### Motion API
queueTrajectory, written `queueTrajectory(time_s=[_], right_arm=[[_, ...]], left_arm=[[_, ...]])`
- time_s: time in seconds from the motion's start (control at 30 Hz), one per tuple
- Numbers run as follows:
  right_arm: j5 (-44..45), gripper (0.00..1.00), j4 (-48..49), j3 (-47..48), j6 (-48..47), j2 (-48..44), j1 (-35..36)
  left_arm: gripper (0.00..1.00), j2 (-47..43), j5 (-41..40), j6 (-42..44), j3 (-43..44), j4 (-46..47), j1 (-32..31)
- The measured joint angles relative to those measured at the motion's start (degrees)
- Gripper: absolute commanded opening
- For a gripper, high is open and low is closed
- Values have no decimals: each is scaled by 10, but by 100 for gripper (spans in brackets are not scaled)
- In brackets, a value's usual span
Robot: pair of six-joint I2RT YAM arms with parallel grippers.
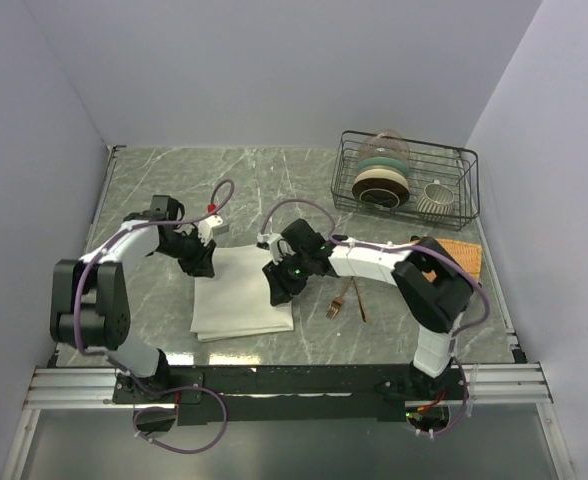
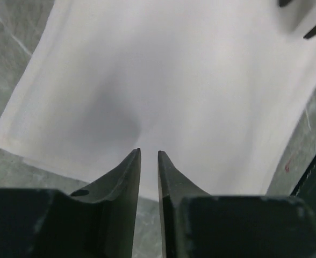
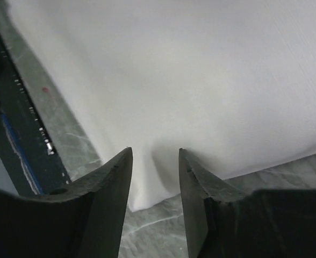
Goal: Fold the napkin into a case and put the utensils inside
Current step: Smooth out the lower triangle-folded napkin at the center of the board.
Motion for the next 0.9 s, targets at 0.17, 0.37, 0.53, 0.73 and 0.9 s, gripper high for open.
queueTrajectory(time_s=[0.17, 0.37, 0.53, 0.73, 0.9], right_arm=[[-10, 44, 2, 17, 51, 49, -40], [-8, 44, 5, 63, 84, 89, -70], [9, 47, 7, 102, 87, 112, -93], [34, 58, 1, 121, 53, 108, -118], [35, 61, -17, 106, 11, 48, -110]], left_arm=[[13, 103, -35, -87, 26, 46, -6], [8, 195, -42, -172, 112, 55, -4], [22, 259, -45, -218, 204, 73, 1], [58, 258, -21, -281, 235, 90, 38], [59, 137, 30, -415, 143, 115, 110]])
